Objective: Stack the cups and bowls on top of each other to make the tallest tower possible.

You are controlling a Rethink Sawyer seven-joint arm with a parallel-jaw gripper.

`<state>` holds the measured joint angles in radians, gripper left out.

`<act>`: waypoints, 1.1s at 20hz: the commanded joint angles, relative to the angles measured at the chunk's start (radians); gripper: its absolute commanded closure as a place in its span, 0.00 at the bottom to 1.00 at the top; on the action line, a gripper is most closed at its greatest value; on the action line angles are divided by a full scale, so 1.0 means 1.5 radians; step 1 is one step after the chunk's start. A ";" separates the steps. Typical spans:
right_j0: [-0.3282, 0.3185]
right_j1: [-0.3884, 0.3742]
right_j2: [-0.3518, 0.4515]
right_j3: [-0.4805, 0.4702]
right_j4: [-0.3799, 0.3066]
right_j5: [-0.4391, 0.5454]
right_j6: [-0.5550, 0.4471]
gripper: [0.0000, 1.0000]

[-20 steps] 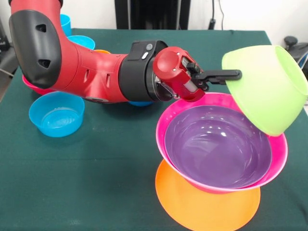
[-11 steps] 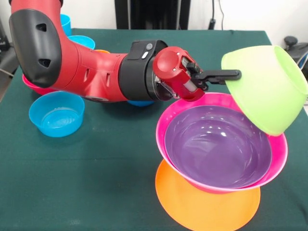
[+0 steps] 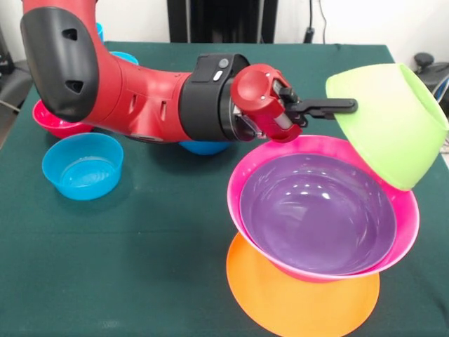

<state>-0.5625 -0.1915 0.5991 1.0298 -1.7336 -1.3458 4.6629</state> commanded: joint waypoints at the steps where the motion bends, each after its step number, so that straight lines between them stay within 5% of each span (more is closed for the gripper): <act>1: 0.031 0.000 -0.059 -0.010 -0.032 0.027 0.217 1.00; 10: 0.027 0.001 -0.053 -0.010 -0.033 0.022 0.218 1.00; 14: 0.040 -0.002 -0.079 -0.017 -0.033 0.082 0.211 1.00; 22: 0.047 -0.001 -0.100 -0.011 -0.027 0.053 0.225 1.00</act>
<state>-0.5101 -0.1983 0.5156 1.0266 -1.7282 -1.3485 4.6629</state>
